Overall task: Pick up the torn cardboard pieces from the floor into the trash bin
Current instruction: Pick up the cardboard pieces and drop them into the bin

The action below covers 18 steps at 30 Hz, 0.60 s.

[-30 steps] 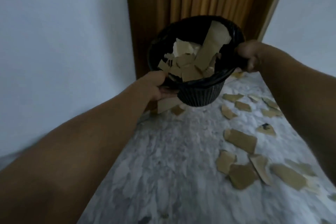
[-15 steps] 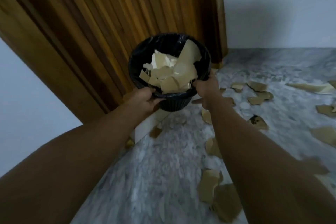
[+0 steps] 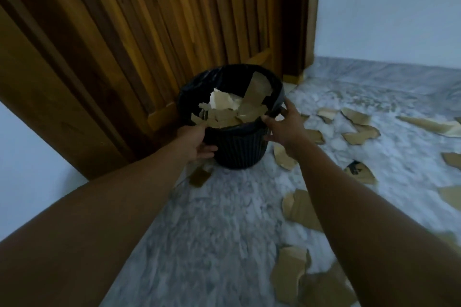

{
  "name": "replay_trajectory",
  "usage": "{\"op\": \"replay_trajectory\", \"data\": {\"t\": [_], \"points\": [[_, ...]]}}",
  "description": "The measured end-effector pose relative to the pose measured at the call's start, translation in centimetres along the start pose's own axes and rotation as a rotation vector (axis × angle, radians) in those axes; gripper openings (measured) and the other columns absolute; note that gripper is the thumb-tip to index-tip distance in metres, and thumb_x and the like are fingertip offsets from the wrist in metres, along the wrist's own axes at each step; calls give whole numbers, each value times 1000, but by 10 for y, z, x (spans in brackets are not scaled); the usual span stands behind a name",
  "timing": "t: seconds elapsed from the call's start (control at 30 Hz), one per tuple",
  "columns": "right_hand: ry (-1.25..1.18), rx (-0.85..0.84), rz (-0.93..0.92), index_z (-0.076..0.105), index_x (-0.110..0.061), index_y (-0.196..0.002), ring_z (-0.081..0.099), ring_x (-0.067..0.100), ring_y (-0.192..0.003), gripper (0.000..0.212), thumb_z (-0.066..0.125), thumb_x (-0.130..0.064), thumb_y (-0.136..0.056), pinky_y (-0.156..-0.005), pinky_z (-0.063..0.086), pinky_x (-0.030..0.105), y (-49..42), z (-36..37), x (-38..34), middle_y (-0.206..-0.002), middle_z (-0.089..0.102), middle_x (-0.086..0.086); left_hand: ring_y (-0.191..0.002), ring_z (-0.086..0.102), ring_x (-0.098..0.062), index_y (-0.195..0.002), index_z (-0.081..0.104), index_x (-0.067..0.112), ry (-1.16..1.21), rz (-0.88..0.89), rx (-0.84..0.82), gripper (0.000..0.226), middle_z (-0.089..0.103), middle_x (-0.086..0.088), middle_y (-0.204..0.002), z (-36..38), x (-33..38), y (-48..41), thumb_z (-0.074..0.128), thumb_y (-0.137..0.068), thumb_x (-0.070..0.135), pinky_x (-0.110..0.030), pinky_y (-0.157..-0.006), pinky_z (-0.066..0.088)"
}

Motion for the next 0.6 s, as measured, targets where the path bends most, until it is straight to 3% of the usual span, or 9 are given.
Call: {"op": "replay_trajectory", "data": {"t": [0.07, 0.13, 0.23, 0.33, 0.4, 0.47, 0.53, 0.6], "points": [[235, -32, -73, 35, -17, -149, 57, 28, -113, 63, 65, -14, -94, -87, 58, 54, -6, 9, -10, -138, 51, 5, -76, 72, -27, -122, 53, 13, -45, 22, 21, 50, 68, -14, -107, -4, 9, -10, 58, -91, 52, -35, -53, 59], [432, -63, -94, 32, -17, -153, 53, 31, -126, 69, 66, -20, -93, -99, 51, 53, -6, 16, -14, -149, 45, 9, -82, 72, -28, -127, 50, 13, -72, 83, 63, 59, 66, -12, -109, -6, 13, -21, 54, -90, 59, -32, -52, 56], [577, -71, -118, 38, -19, -150, 52, 26, -128, 60, 62, -19, -95, -104, 48, 45, 15, 25, -5, -149, 47, 6, -108, 62, -34, -130, 53, 7, -132, 284, 204, 66, 59, -14, -124, -18, 1, -33, 34, -97, 61, -34, -77, 48], [801, -69, 27, 44, -14, -147, 51, 28, -132, 55, 62, -22, -95, -105, 42, 37, 48, 15, 39, -149, 47, 9, -115, 55, -35, -128, 56, 6, -384, 324, 219, 67, 57, -18, -128, -25, -52, -58, 24, -100, 59, -36, -89, 41], [971, -75, 165, 49, -12, -144, 50, 27, -132, 53, 63, -26, -95, -107, 40, 34, 73, 3, 73, -148, 49, 10, -127, 45, -35, -141, 45, 11, -771, 255, 114, 64, 47, -17, -141, -27, -98, -82, 27, -100, 56, -45, -104, 38], [1113, -68, 280, 53, -16, -139, 53, 25, -128, 47, 63, -27, -95, -104, 41, 32, 105, -13, 98, -143, 53, 8, -142, 24, -36, -154, 23, 17, -1066, 211, -77, 65, 24, -11, -157, -24, -137, -104, 27, -100, 53, -52, -115, 23], [1209, -42, 356, 53, -16, -139, 53, 24, -128, 47, 61, -31, -96, -104, 42, 31, 134, -27, 113, -142, 54, 8, -148, 10, -35, -157, 11, 23, -1149, 225, -206, 66, 8, -6, -163, -22, -165, -119, 29, -100, 52, -55, -119, 12], [1254, 4, 471, 50, -14, -141, 51, 25, -130, 50, 58, -36, -97, -103, 42, 32, 163, -46, 124, -143, 52, 10, -146, 19, -34, -156, 19, 23, -1155, 344, -219, 61, 16, -6, -162, -15, -174, -119, 34, -101, 46, -54, -118, 15]]}}
Point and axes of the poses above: each hand's wrist, its own y-axis away from the middle knuckle, its own z-axis out of the palm, x = y × z, the point moved 5 cm from there along -y, towards the middle knuckle
